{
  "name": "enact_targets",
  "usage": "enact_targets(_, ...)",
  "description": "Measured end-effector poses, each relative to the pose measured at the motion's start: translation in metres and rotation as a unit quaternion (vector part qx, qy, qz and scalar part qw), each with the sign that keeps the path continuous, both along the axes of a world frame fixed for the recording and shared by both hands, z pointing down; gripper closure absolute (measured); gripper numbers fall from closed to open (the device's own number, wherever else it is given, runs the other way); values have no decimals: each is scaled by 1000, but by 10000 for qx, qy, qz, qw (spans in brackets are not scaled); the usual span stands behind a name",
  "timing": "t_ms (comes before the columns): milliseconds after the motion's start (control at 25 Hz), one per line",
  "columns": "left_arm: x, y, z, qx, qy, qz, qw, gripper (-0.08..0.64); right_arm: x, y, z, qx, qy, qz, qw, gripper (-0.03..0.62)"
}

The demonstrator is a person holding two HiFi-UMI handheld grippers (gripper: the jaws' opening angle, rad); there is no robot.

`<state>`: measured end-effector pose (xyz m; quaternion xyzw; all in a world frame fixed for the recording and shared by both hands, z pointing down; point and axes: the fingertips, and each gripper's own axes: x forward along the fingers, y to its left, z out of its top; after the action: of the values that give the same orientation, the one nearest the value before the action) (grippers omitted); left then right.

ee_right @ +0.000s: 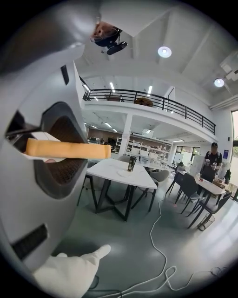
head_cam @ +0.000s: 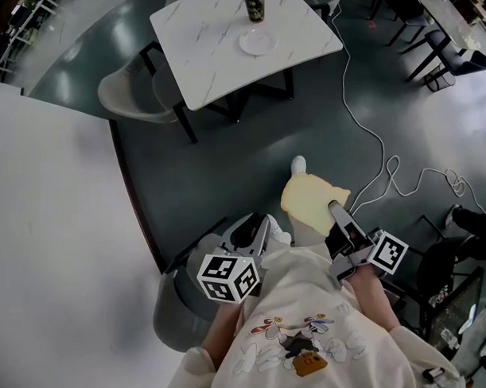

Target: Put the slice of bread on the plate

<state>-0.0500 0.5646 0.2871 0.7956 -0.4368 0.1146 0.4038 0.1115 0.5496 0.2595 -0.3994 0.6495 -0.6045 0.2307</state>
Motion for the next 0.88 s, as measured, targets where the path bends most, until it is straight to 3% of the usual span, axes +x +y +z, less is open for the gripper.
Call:
enact_targets(280,49,-87,-5,101,-137,190,9997,466,35,-80,10,19,-166,36,9999,503)
enact_targets(360,69,-119,-27,349,34,139,9993,466,42,-111,-4,294,-102,-152,9994,503)
enact_targets(480,91,-165,-35,528,-41,75,9986,466,54,-151,-8,548,49,-347,9979,503)
enact_targets(720,117,-201,-32,348,-147,-51,9993,466,90,-187,20,78,-158,-241,9996,503)
enact_targets(880,122,-216,-23,168,-250,-93,9995,466,101,-216,27,65,-97,-225,9997,503)
